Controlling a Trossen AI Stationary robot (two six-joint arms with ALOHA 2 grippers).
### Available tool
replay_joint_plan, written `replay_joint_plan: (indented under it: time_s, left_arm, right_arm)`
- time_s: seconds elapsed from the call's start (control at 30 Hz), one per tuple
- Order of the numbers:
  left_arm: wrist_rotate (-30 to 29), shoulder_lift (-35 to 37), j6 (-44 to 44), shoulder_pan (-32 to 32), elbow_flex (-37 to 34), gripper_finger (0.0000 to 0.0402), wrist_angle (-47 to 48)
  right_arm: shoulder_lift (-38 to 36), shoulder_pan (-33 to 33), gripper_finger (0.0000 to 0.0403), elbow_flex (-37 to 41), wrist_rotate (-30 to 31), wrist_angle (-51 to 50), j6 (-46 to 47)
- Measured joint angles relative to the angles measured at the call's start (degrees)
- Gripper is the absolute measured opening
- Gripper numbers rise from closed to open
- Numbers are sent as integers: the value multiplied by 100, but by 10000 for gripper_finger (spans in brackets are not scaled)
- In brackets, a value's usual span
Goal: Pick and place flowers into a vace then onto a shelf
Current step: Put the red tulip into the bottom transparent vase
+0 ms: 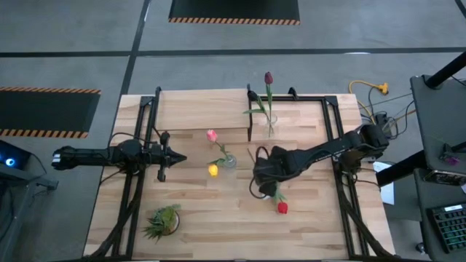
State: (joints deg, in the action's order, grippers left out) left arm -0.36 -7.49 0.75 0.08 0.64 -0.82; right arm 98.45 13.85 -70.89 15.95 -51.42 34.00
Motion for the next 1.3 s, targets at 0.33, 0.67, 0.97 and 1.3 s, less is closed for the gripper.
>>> replay_joint_plan:
  time_s: [0.33,0.67,0.97,1.3]
  left_arm:
    - [0,0,0,0,0,0,-2]
    - [0,2,0,0,-2,0,-13]
    - [0,0,0,0,2,0,-15]
    - [0,0,0,0,2,0,-17]
  right_arm:
    - [1,179,219,27,3,371,-5555]
    - [4,170,219,61,238,379,-7743]
    - [4,-4,219,63,220,385,-9198]
    - [4,-417,219,363,-685,1170,-10001]
